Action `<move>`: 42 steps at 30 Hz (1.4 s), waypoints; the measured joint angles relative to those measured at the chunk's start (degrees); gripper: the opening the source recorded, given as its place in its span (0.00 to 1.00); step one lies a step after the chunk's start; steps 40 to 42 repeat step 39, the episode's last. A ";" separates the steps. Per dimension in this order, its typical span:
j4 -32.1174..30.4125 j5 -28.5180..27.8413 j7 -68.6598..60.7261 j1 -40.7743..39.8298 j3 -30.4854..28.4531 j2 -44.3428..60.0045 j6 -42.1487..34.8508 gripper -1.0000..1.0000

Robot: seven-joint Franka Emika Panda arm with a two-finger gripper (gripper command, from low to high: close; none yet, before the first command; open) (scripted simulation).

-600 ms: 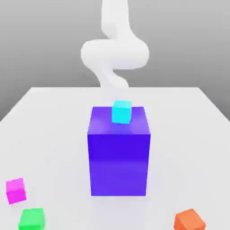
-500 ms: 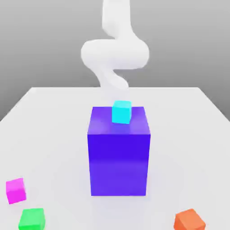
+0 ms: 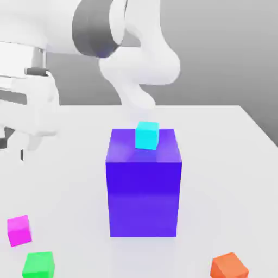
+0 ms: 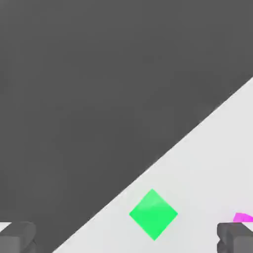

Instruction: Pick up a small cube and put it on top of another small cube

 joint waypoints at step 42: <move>8.21 4.38 15.41 1.34 3.11 25.19 3.37 1.00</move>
